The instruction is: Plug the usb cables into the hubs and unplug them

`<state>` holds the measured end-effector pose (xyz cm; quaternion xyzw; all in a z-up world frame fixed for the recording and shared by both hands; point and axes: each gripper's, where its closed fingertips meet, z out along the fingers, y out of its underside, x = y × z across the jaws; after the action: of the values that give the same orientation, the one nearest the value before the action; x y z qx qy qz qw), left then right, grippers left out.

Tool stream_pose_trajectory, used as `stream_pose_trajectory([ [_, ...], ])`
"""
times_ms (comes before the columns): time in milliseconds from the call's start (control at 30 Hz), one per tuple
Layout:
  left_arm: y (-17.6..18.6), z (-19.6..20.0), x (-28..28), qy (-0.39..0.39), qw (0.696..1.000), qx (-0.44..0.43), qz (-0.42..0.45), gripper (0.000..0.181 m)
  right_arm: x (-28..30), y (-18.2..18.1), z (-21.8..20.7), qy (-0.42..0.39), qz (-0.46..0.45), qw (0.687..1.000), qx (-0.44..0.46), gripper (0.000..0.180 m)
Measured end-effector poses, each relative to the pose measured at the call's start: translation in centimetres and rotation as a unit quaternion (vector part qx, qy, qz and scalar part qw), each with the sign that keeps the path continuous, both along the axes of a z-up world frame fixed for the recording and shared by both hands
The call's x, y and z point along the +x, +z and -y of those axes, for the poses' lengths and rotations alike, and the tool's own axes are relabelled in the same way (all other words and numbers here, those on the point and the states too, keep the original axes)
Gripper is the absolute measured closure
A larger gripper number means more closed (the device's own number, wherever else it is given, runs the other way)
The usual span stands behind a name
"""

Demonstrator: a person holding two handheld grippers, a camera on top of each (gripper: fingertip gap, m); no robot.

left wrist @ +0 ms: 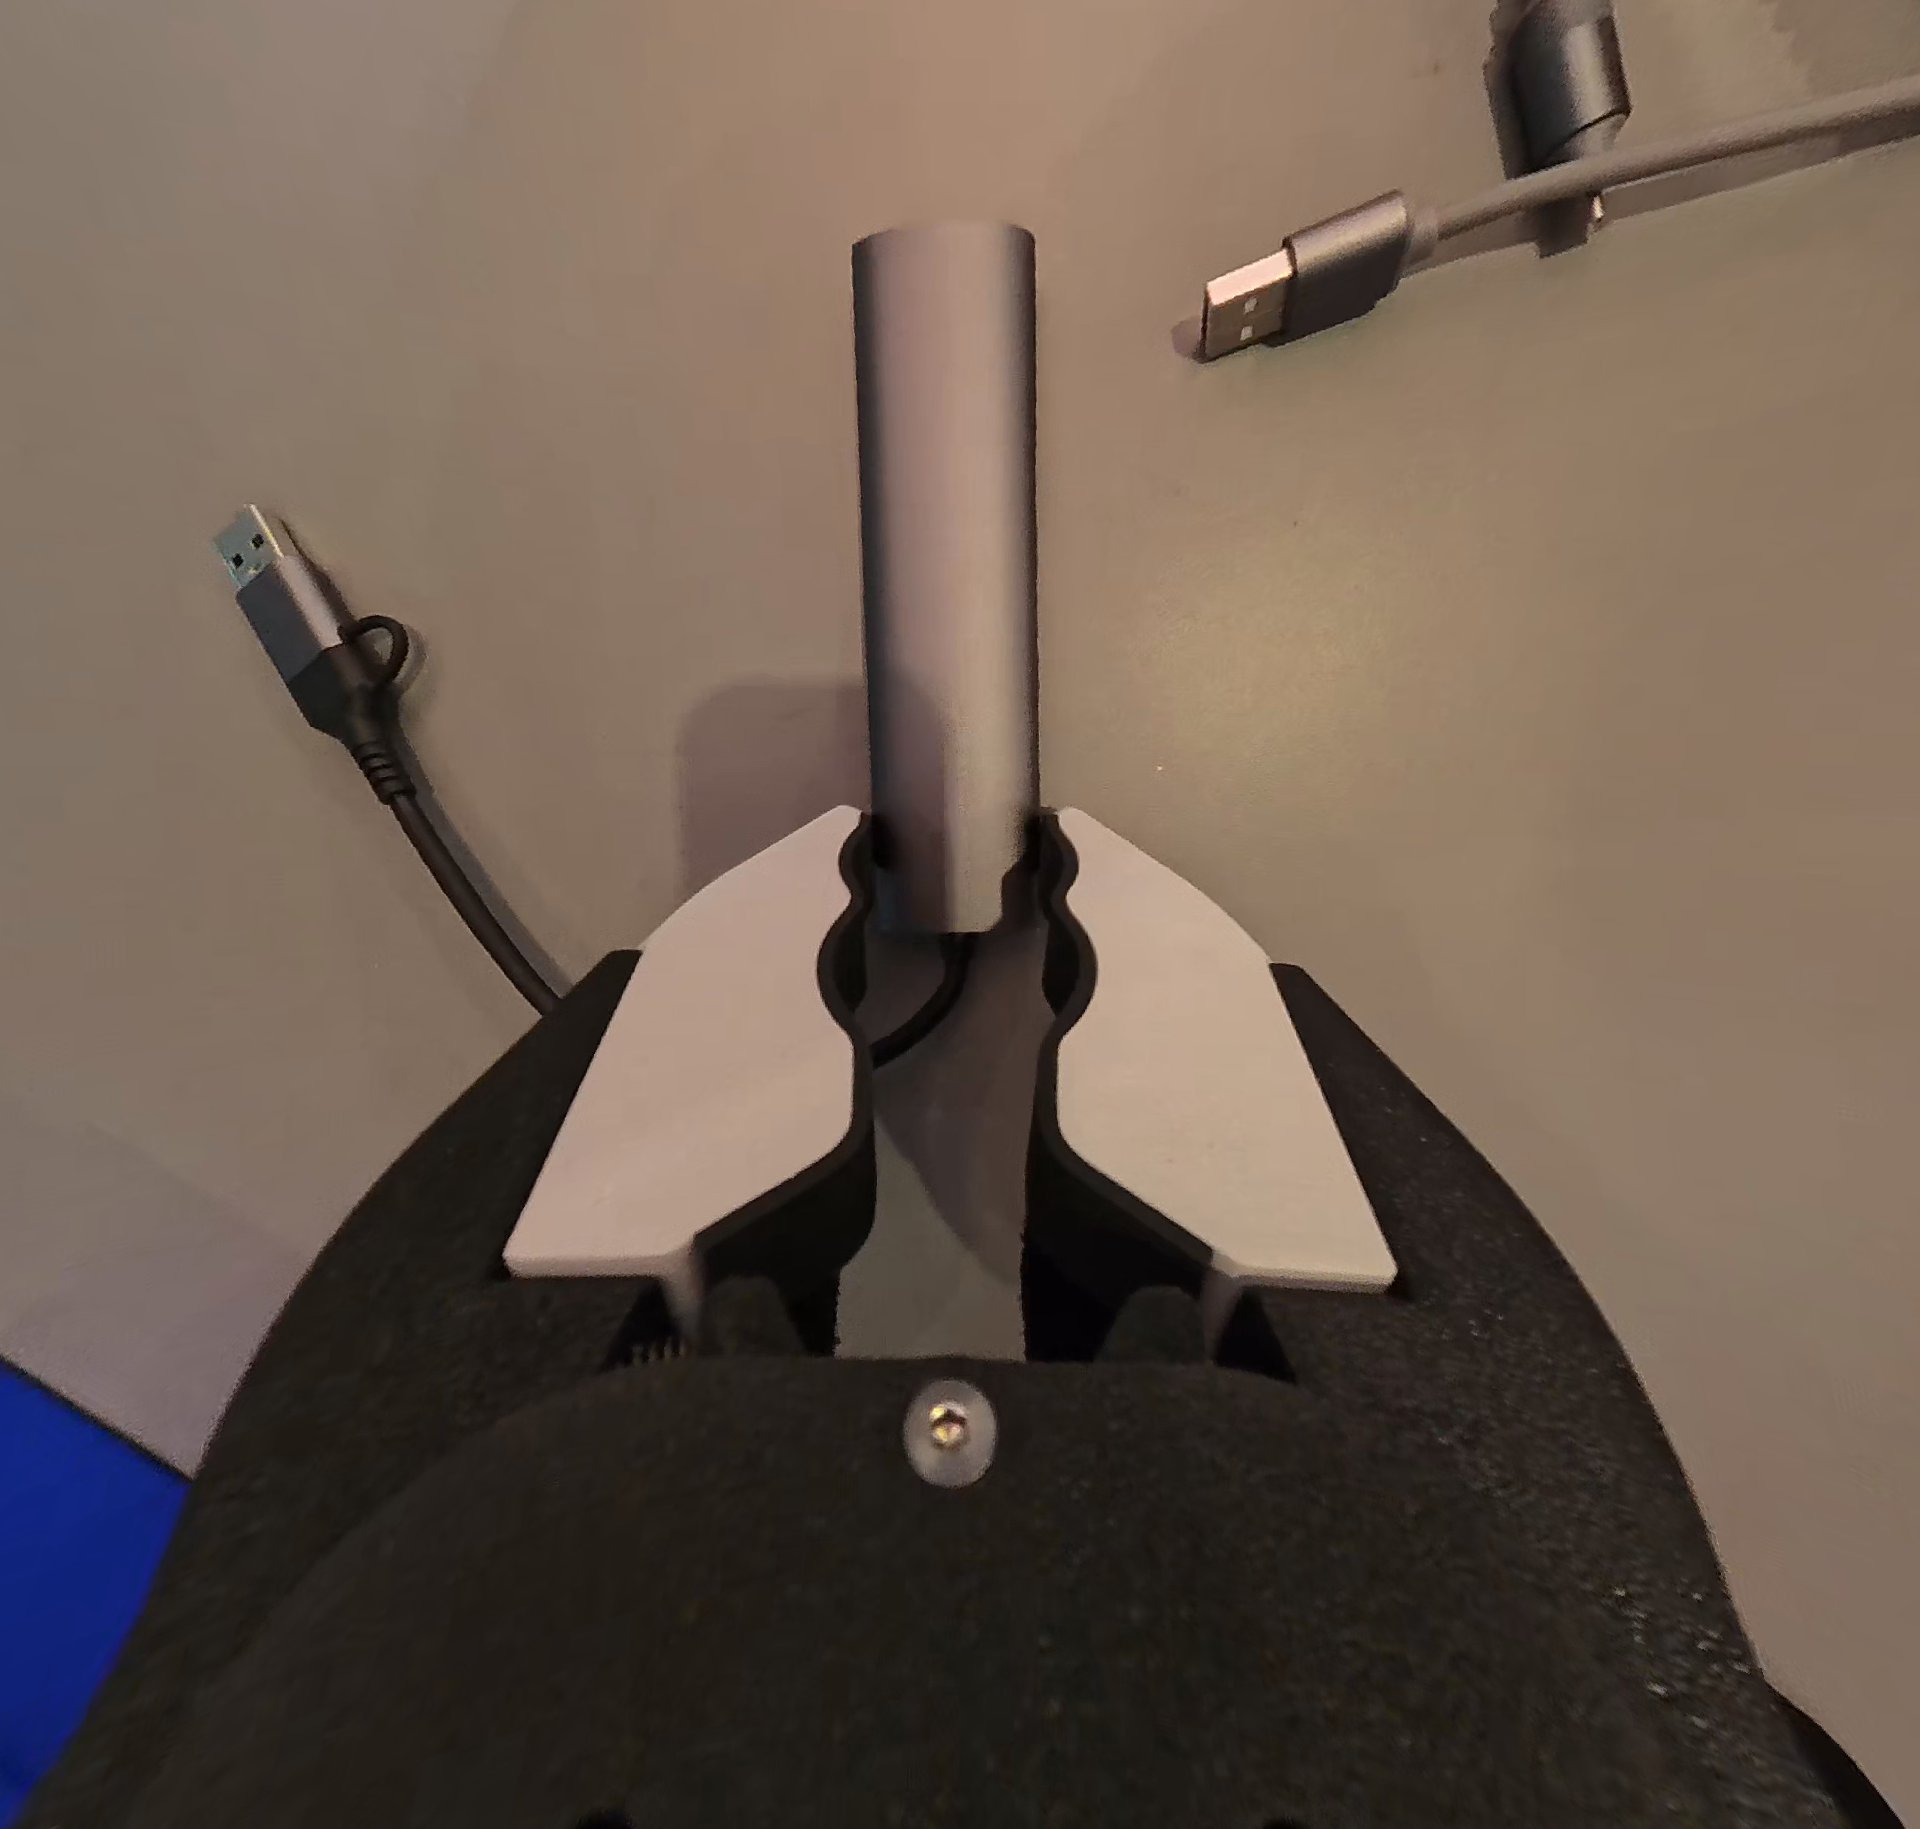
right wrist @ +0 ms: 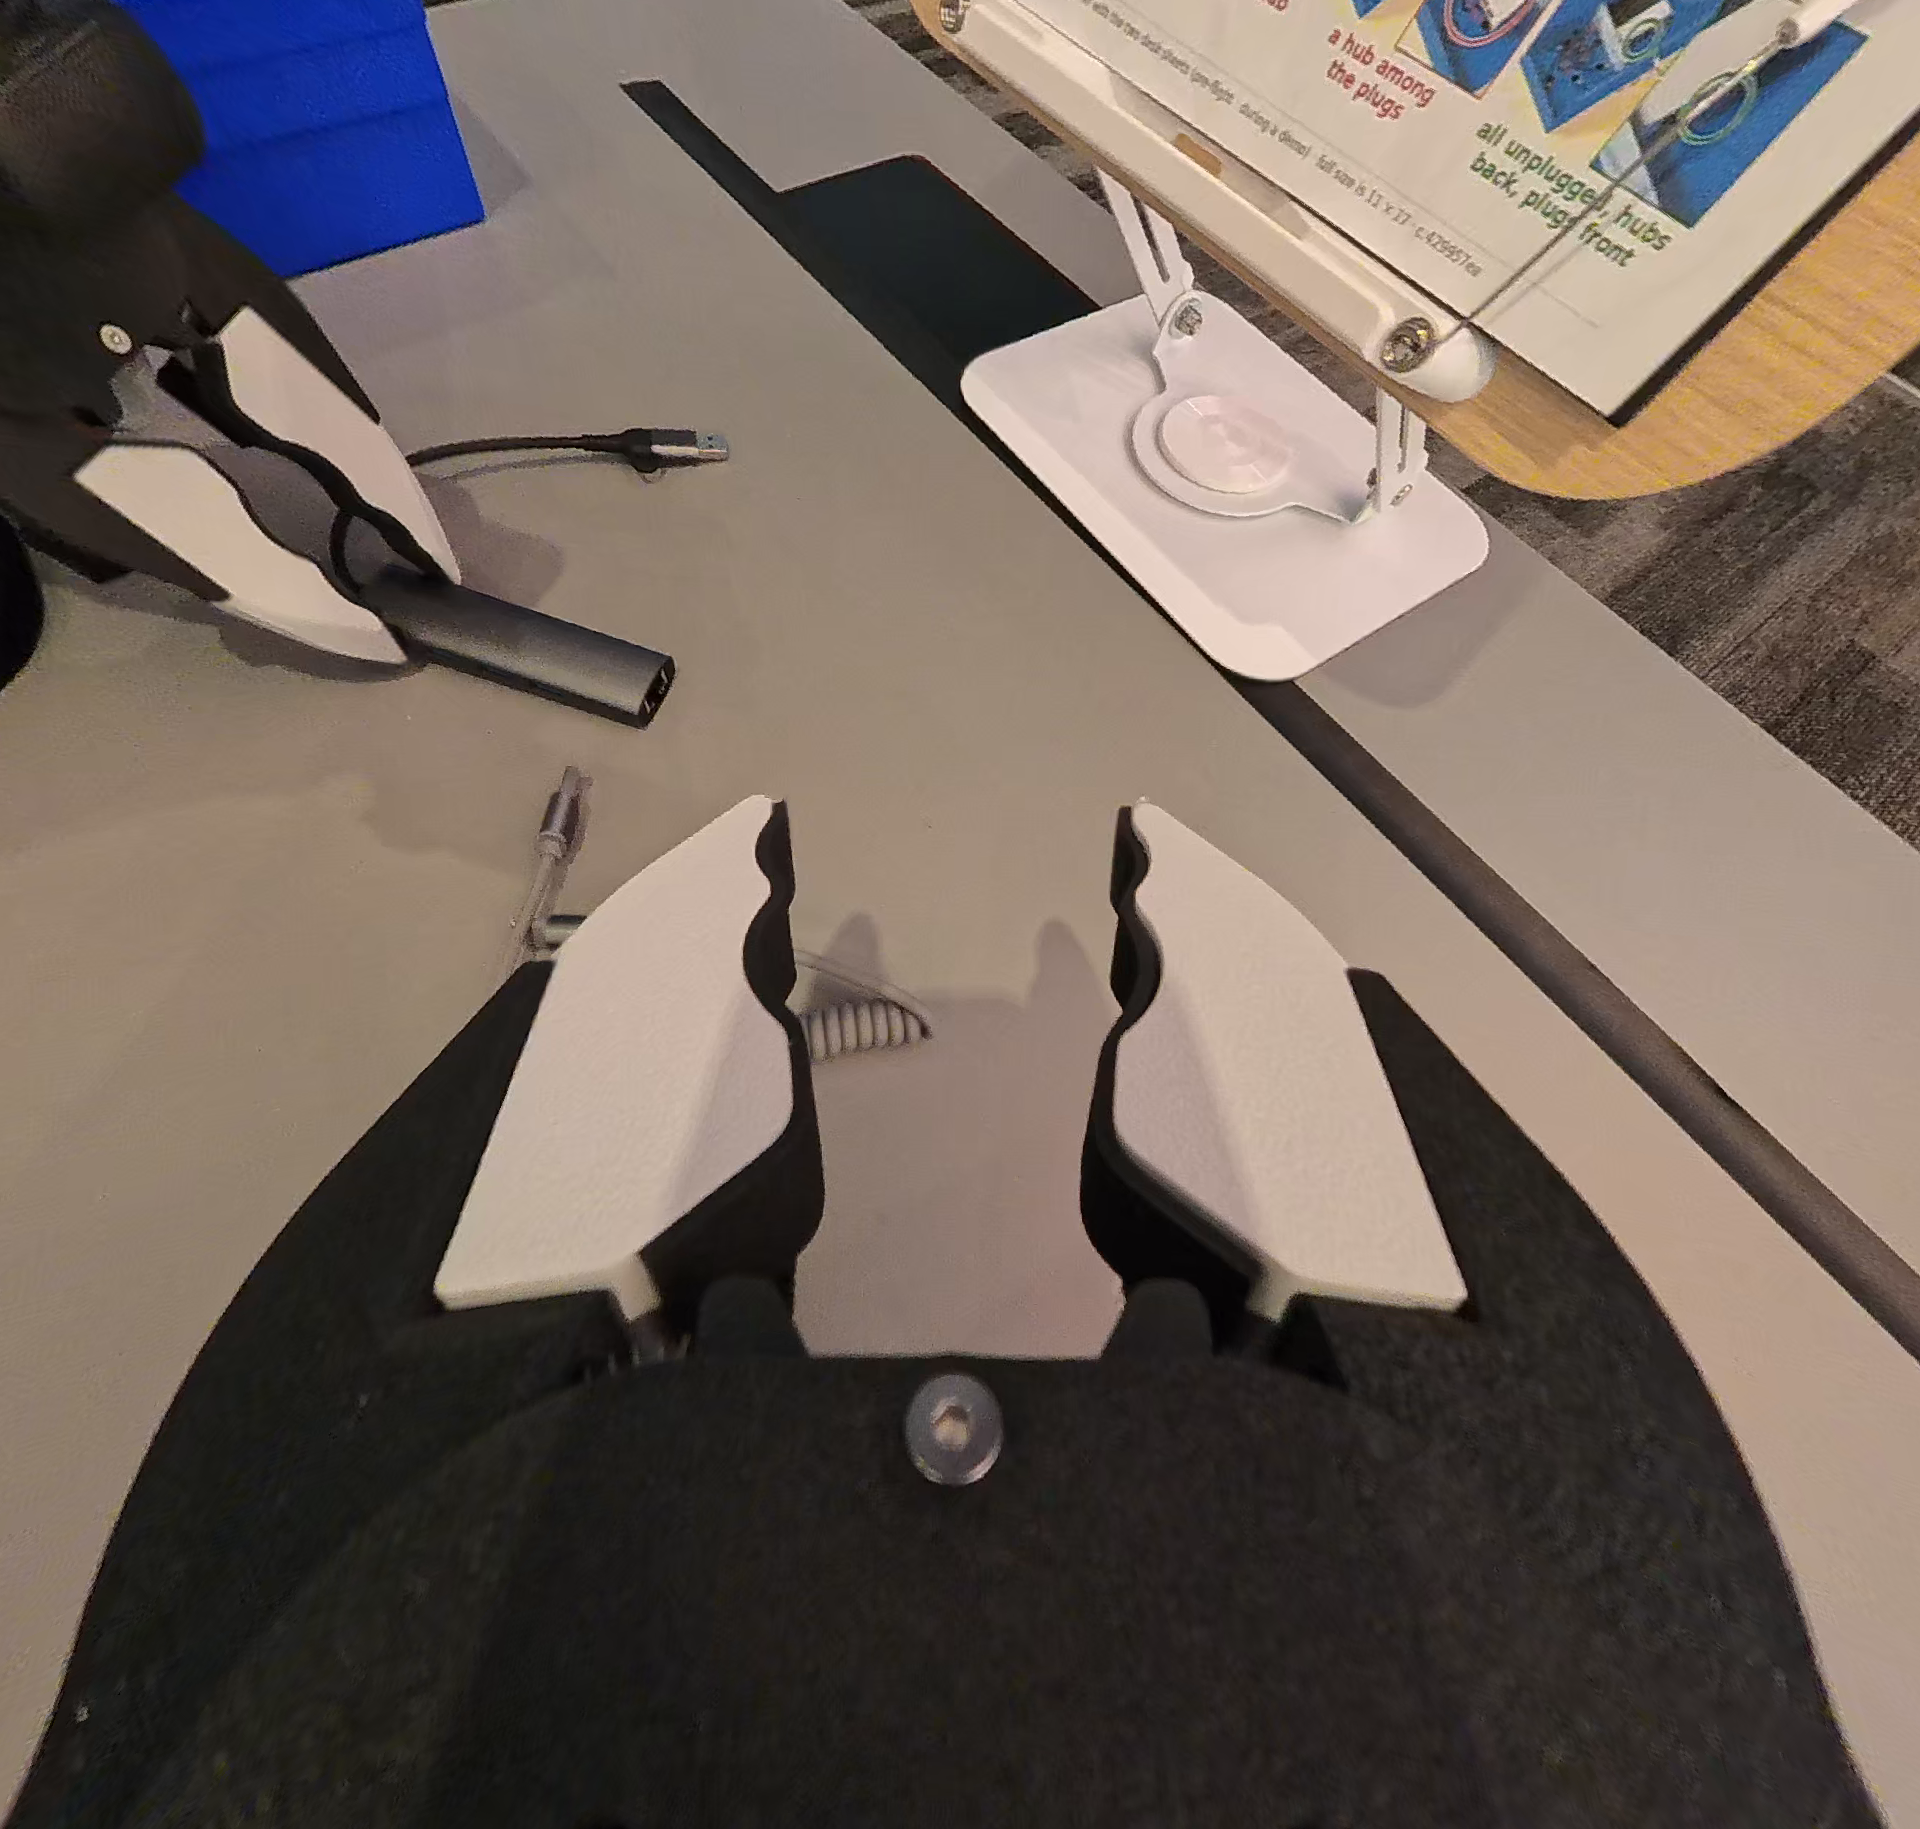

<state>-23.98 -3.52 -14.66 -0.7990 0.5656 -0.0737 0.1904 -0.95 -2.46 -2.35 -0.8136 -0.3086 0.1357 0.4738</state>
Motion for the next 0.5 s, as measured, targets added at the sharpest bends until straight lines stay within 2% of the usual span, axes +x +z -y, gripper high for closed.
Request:
stream_pose_trajectory([
  [133,2.1,0.0,-0.2,-0.008,1.0,-0.012,0.01,0.151,-2.0,0.0,0.4,0.049,0.01,0.998,0.024,0.12],
  [233,4.1,0.1,-0.3,-0.018,1.0,-0.01,0.017,0.151,-4.7,-0.1,1.4,0.115,0.003,0.993,0.04,0.12],
  [500,7.3,3.1,0.6,-0.072,0.997,-0.007,0.037,0.151,-11.0,-0.4,3.9,0.253,-0.092,0.962,0.053,0.121],
])
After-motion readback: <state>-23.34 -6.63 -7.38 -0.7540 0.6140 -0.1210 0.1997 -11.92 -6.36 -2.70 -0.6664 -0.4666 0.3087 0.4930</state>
